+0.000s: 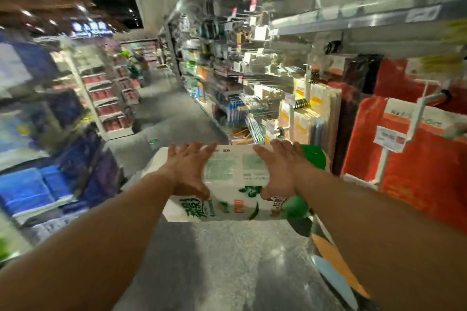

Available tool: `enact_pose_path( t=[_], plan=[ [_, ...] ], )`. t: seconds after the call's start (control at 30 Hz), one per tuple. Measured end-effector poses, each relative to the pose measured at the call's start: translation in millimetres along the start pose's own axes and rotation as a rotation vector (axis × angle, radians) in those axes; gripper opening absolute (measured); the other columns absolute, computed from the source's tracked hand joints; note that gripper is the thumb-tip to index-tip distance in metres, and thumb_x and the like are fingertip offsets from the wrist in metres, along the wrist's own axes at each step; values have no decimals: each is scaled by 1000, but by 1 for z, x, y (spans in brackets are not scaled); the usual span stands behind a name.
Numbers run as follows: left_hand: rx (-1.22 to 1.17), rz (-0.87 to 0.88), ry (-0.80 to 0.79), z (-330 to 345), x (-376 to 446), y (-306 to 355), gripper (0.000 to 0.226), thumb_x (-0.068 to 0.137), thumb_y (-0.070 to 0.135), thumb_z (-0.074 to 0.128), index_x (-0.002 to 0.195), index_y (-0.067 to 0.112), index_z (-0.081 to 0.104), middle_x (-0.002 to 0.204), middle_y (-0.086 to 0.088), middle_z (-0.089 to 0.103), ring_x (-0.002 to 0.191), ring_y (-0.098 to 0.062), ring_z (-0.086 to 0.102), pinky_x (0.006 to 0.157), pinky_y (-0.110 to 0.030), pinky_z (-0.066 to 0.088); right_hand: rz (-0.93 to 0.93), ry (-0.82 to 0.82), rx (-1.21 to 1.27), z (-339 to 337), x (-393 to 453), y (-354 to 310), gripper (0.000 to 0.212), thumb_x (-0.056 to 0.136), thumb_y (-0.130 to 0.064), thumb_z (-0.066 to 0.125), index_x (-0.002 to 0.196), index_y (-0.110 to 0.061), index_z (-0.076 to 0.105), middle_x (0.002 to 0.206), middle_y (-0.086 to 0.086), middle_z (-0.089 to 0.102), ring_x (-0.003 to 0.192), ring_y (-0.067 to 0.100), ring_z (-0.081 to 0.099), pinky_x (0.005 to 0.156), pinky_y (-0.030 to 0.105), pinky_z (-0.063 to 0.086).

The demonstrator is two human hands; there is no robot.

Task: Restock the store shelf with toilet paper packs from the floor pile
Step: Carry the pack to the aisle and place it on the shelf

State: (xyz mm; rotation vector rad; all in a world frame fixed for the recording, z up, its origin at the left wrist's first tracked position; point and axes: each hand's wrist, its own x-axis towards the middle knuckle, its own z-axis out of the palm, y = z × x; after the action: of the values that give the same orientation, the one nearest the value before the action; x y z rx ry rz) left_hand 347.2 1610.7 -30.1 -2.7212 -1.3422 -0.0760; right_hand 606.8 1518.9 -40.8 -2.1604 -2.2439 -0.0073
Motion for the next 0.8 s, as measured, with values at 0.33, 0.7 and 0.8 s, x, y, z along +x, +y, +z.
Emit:
enact_pose_path(
  t=[0.33,0.7,0.8],
  plan=[
    [90,-438,46,-34,-71,-201,132,56,68,78,158,41,-1,156,-1,24,145,-30,17,123,-58,0,-431,90,-12,-34,185,-182,123,68,-70,71,159,-32,-2,160,14,15,146,40,14,122,57,9],
    [171,-849,46,-72,-174,-342,136,55,65,83,160,38,1,158,-2,23,145,-30,19,123,-56,3,-845,129,0,-76,301,-383,125,65,-71,72,159,-30,1,156,13,20,146,37,17,123,57,9],
    [166,-930,58,-73,-206,-376,136,55,63,85,160,39,1,158,-3,24,145,-31,19,123,-54,3,-937,141,11,-78,317,-440,125,63,-71,72,159,-31,2,156,12,20,145,37,17,122,57,9]
  ],
)
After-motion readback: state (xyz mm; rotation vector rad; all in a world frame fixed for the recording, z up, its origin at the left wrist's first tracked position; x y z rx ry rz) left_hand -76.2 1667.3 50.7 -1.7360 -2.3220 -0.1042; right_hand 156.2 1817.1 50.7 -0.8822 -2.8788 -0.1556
